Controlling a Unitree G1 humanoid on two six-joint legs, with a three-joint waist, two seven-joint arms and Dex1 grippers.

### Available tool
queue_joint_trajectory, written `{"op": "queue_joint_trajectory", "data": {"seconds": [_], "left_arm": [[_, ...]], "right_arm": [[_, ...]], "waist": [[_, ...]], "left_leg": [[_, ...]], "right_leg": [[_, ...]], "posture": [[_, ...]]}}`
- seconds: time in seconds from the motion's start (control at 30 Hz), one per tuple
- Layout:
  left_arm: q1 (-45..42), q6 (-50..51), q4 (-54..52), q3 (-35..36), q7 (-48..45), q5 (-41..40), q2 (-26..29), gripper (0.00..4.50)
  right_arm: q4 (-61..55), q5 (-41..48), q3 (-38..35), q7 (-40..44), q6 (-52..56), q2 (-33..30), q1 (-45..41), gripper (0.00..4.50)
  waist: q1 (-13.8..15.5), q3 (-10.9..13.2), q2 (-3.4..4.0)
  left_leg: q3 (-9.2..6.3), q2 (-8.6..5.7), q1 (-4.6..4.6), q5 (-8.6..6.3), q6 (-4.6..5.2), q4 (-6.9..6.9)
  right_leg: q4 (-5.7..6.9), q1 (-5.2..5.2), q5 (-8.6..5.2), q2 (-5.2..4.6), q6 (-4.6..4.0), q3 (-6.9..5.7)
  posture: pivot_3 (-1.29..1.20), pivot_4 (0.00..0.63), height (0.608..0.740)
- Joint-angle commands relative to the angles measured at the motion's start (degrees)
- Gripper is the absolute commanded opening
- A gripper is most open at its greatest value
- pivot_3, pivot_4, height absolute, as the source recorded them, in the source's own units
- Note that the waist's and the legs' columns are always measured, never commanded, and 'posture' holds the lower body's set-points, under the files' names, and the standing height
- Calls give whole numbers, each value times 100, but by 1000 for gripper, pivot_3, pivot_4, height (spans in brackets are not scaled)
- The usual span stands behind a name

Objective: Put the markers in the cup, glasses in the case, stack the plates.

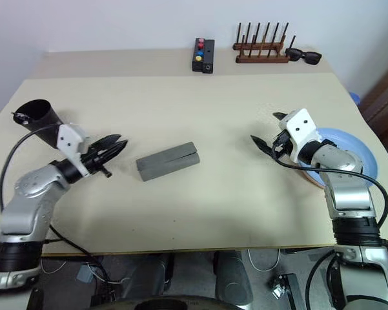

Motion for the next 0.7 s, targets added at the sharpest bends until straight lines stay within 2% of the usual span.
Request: {"op": "queue_joint_trajectory", "data": {"seconds": [0.03, 0.33, 0.7], "left_arm": [[393, -62, -436, 494, 140, -43, 160, 1168], [1156, -11, -852, 896, 347, -97, 187, 1168], [1205, -70, -805, 848, 493, -56, 114, 1168]], "right_arm": [[-32, 279, 110, 371, 102, 106, -104, 4476], [459, 219, 349, 656, -42, 342, -449, 4476], [1191, 28, 518, 729, -441, 628, -942, 4476]], "waist": [[-17, 0, 0], [-31, 1, 3], [-33, 1, 3]], "left_leg": [[0, 0, 1, 0, 0, 0], [1, 2, 4, 0, 0, -7], [1, 2, 3, 0, 0, -6]], "right_leg": [[0, 1, 0, 0, -1, 0], [3, -4, -1, 2, -2, 0], [3, -5, -1, 2, -2, -1]], "posture": [[0, 150, 740], [0, 150, 740], [0, 150, 740]]}}
